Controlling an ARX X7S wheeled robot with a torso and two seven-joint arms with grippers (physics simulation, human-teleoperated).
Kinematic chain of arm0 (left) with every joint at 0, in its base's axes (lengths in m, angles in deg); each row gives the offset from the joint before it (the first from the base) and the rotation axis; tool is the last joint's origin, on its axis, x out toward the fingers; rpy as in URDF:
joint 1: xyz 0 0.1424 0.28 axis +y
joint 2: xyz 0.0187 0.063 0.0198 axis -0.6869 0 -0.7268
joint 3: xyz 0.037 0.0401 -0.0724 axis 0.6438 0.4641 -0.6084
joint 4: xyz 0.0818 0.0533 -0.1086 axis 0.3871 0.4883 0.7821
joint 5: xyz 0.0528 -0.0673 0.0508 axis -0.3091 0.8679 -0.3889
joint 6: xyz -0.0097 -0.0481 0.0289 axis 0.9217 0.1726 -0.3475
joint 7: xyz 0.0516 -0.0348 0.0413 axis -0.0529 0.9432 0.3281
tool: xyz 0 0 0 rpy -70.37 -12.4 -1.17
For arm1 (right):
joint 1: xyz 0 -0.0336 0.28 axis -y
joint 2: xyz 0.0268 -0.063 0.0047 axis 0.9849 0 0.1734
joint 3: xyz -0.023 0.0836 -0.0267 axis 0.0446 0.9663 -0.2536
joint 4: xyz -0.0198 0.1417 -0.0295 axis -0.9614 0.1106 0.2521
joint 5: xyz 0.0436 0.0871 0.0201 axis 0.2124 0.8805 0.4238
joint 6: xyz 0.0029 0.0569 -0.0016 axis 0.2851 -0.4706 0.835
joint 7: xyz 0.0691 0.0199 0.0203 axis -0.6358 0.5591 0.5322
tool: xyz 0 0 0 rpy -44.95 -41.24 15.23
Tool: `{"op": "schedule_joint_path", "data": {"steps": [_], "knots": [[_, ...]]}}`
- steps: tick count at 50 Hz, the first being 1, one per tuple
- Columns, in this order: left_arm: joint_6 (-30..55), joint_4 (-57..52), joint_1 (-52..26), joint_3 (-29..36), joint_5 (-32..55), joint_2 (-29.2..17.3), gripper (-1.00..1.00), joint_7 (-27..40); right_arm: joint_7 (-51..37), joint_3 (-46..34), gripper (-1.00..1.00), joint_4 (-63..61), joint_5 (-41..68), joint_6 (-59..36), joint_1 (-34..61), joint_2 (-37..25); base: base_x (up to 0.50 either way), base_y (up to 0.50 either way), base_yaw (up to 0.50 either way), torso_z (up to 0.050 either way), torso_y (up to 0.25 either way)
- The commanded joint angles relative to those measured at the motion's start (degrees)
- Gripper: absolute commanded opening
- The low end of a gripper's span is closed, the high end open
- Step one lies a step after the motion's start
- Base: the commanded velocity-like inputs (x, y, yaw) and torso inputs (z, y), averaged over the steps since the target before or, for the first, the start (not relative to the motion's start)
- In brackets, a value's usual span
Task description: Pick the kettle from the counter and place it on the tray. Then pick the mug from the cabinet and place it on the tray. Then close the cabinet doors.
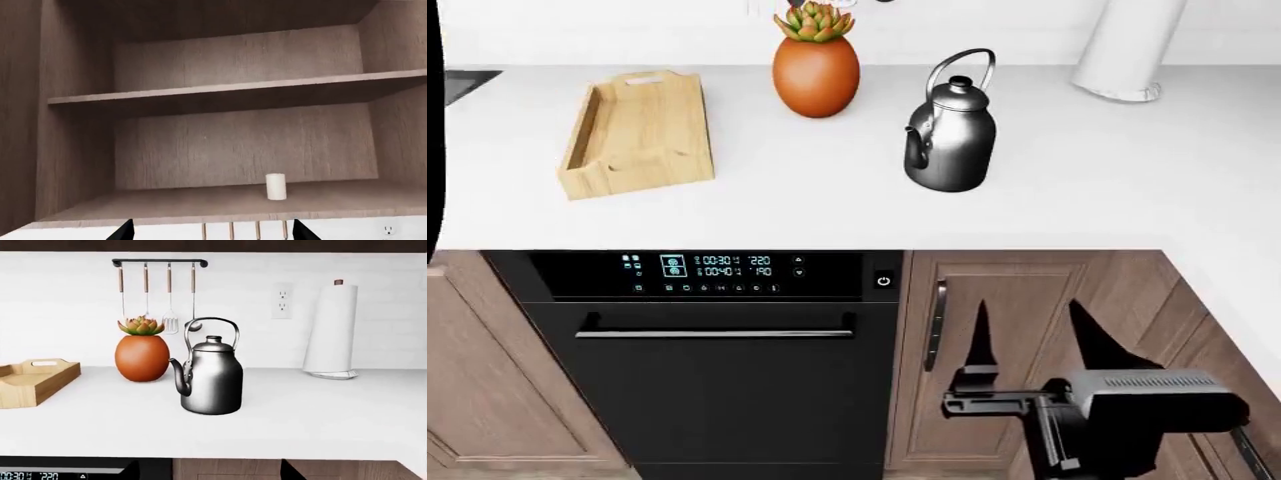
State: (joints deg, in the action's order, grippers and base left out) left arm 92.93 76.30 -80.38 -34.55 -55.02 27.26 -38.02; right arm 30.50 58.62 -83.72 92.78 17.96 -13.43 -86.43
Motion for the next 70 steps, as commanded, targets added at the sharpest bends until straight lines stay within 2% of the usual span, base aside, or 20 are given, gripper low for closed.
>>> {"op": "schedule_joint_path", "data": {"steps": [1,5,9,12,15,17,23,30,36,56,70], "knots": [[-3.2,14.6,-8.0,2.8,4.5,0.4,1.0,3.2,-0.8,0.1,1.0,-2.3,1.3,-1.3,0.0,-1.2,0.0,0.0,0.0,0.05,0.002],[-2.8,15.7,-8.0,1.6,4.7,0.4,1.0,4.0,-1.5,0.6,1.0,-7.1,2.2,-6.1,1.3,-2.4,0.0,0.0,0.0,0.05,0.004],[-2.2,15.2,-8.0,2.0,5.7,0.4,1.0,4.0,-3.2,2.1,1.0,-17.1,4.0,-20.3,8.8,-5.1,0.0,0.0,0.0,0.05,0.002],[-1.3,14.0,-8.0,1.9,5.4,0.4,1.0,3.9,-4.4,4.5,1.0,-24.9,9.1,-39.7,22.8,-6.6,0.0,0.0,0.0,0.05,0.003],[-0.2,12.8,-8.0,0.3,3.5,0.4,1.0,3.6,-17.7,9.2,1.0,-25.1,32.5,-51.8,39.3,-12.7,0.0,0.0,0.0,0.05,0.002],[0.3,12.3,-8.0,-0.4,2.6,0.4,1.0,3.3,-19.5,14.1,1.0,-23.3,42.0,-60.8,48.4,-10.8,0.0,0.0,0.0,0.05,0.003],[1.4,11.4,-8.0,-0.6,1.5,0.4,1.0,1.2,-22.4,16.1,1.0,-14.4,48.3,-71.5,65.2,-9.9,0.0,0.0,0.0,0.05,0.002],[1.6,11.3,-8.0,-0.5,0.9,0.4,1.0,0.6,-39.0,14.3,1.0,-1.7,69.7,-71.7,78.1,-12.6,0.0,0.0,0.0,0.05,0.003],[1.8,11.0,-8.0,-1.2,0.5,0.4,1.0,0.3,-44.5,11.7,1.0,2.0,75.5,-70.7,82.0,-14.6,0.0,0.0,0.0,0.05,0.003],[2.0,10.4,-8.0,-1.1,0.7,0.4,1.0,0.0,-48.0,8.7,1.0,3.3,79.9,-67.1,83.3,-17.8,0.0,-0.46,0.0,0.05,0.003],[2.0,10.6,-8.0,0.1,1.2,0.4,1.0,0.2,-46.4,7.7,1.0,3.0,78.9,-65.2,82.5,-19.3,0.0,-0.38,0.0,0.046,0.003]]}}
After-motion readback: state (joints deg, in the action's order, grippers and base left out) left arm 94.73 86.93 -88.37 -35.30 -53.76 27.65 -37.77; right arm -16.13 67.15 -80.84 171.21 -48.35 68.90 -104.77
